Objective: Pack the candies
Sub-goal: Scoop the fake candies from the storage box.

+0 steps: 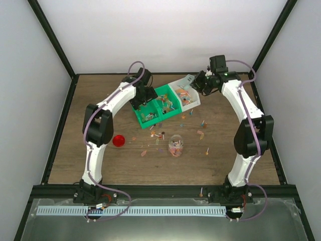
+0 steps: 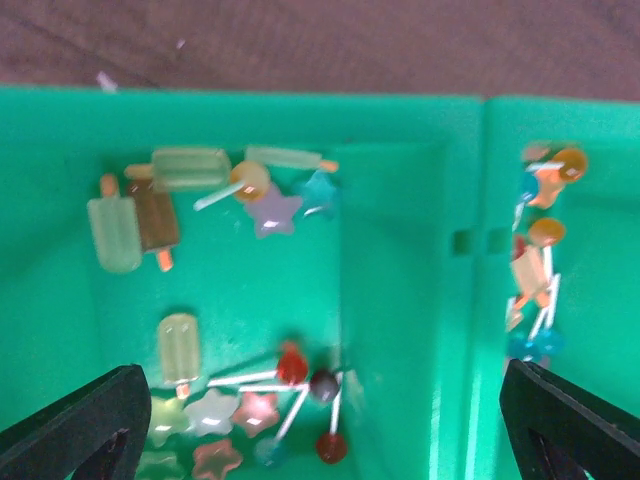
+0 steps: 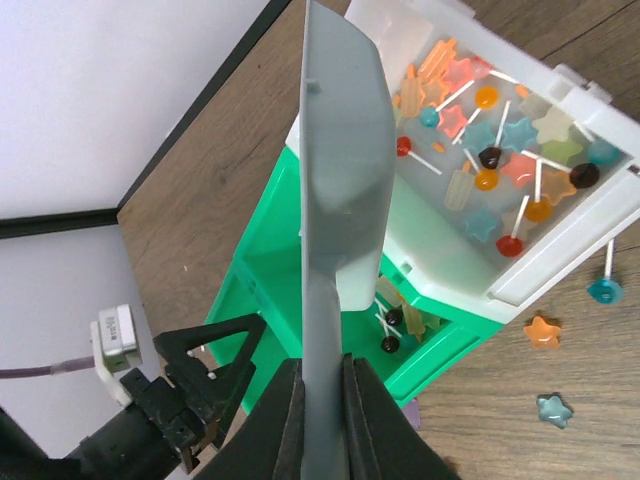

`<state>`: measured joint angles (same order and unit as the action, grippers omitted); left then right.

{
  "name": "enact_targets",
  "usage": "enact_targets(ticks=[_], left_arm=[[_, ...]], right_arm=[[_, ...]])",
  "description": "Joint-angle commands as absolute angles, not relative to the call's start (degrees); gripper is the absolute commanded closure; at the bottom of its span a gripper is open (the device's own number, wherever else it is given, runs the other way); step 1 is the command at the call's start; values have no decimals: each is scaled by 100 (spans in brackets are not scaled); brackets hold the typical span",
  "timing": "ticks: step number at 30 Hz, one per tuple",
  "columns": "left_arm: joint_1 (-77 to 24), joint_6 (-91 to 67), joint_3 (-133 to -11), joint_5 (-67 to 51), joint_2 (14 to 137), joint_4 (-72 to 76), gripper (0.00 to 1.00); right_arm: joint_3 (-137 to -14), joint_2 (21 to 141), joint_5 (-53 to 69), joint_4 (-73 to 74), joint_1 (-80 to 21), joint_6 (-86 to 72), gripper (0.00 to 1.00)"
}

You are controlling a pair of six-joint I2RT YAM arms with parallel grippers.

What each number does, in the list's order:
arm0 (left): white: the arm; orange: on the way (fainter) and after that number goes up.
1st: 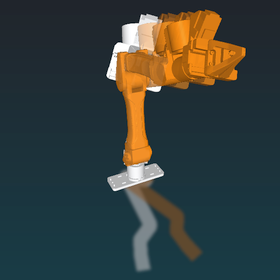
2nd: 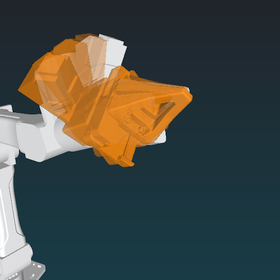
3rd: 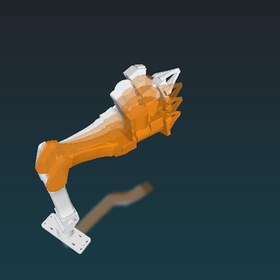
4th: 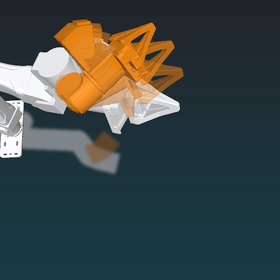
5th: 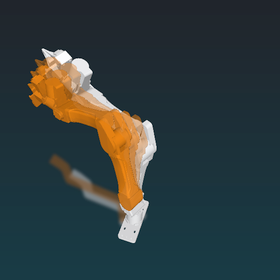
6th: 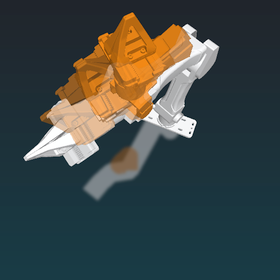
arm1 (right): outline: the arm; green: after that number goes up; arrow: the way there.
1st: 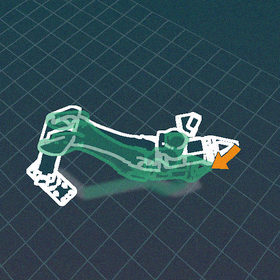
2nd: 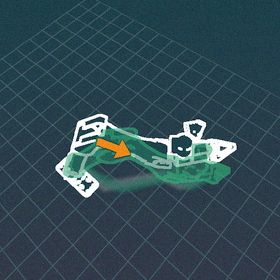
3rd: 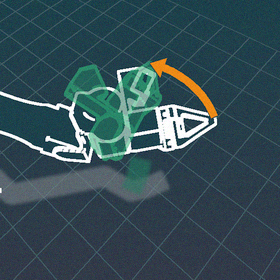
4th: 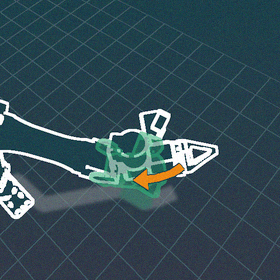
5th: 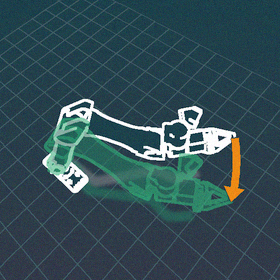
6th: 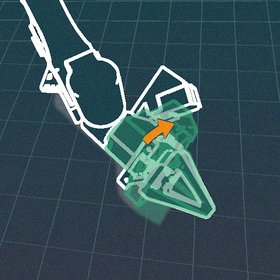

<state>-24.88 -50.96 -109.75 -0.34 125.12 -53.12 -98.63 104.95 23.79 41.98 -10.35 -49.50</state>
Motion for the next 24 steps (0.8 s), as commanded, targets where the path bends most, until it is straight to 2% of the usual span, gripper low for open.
enact_targets(ticks=[1, 9, 17, 24], left_arm=[[-2516, -5249, -11573, 18, 12873, -5533, 3], [-2613, -5252, -12075, 53, 13418, -5734, 12], [-2690, -5307, -12041, 131, 13645, -5770, 26], [-2766, -5398, -12050, 140, 13703, -5663, 31]], right_arm=[[-10056, 10538, 2269, 4259, -781, -5131, 99], [-9913, 10878, 2673, 4315, -676, -5099, 99], [-9886, 10832, 2271, 4876, -677, -5305, 99], [-9740, 10736, 2070, 5388, -697, -5597, 99]])
